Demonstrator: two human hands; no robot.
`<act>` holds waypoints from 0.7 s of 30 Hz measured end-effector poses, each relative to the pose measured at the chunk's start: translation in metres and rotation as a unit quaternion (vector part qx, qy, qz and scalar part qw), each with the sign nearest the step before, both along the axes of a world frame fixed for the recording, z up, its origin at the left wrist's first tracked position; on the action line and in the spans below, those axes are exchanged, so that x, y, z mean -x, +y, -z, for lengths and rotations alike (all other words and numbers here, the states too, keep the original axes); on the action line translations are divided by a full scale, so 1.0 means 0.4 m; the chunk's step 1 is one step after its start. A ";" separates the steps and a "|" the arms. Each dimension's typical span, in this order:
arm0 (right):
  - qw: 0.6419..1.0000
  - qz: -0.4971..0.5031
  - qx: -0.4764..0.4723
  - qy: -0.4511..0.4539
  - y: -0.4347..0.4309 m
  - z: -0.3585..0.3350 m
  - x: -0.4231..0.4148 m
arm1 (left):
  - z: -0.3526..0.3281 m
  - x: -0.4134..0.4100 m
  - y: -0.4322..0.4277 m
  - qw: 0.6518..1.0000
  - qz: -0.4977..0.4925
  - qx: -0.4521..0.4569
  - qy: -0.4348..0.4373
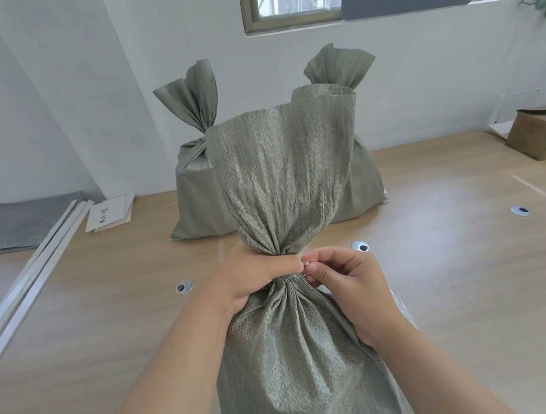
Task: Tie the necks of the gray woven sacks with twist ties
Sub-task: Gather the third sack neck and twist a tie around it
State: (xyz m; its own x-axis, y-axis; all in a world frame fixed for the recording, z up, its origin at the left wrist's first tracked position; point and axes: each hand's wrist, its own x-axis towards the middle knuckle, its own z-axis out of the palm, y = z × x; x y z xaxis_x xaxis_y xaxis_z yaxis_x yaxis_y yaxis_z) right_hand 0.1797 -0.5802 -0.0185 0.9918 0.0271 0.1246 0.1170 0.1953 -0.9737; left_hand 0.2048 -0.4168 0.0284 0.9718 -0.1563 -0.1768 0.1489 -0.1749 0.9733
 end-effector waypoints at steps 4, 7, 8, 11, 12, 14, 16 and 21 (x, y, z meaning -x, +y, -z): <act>1.000 0.003 0.014 -0.006 0.000 0.005 -0.002 | 0.000 0.002 0.000 1.000 0.003 0.005 0.002; 1.000 0.002 0.023 -0.011 0.000 0.008 -0.003 | -0.008 0.006 -0.006 1.000 0.003 0.001 -0.001; 1.000 0.003 0.021 -0.012 0.000 0.008 -0.003 | -0.010 0.007 -0.007 1.000 0.002 0.000 -0.002; 1.000 0.006 0.013 -0.013 0.001 0.011 -0.005 | -0.014 0.008 -0.010 1.000 0.002 -0.002 -0.006; 1.000 0.005 0.013 -0.014 0.001 0.012 -0.005 | -0.015 0.008 -0.010 1.000 0.002 -0.005 -0.005; 1.000 0.000 0.014 -0.015 0.000 0.014 -0.005 | -0.014 0.009 -0.010 1.000 0.006 -0.008 -0.005; 1.000 -0.003 0.015 -0.015 -0.001 0.017 -0.006 | -0.013 0.008 -0.010 1.000 0.009 -0.007 -0.009; 0.999 0.003 0.034 -0.023 -0.002 0.020 -0.006 | -0.013 0.009 -0.013 1.000 0.006 -0.008 -0.016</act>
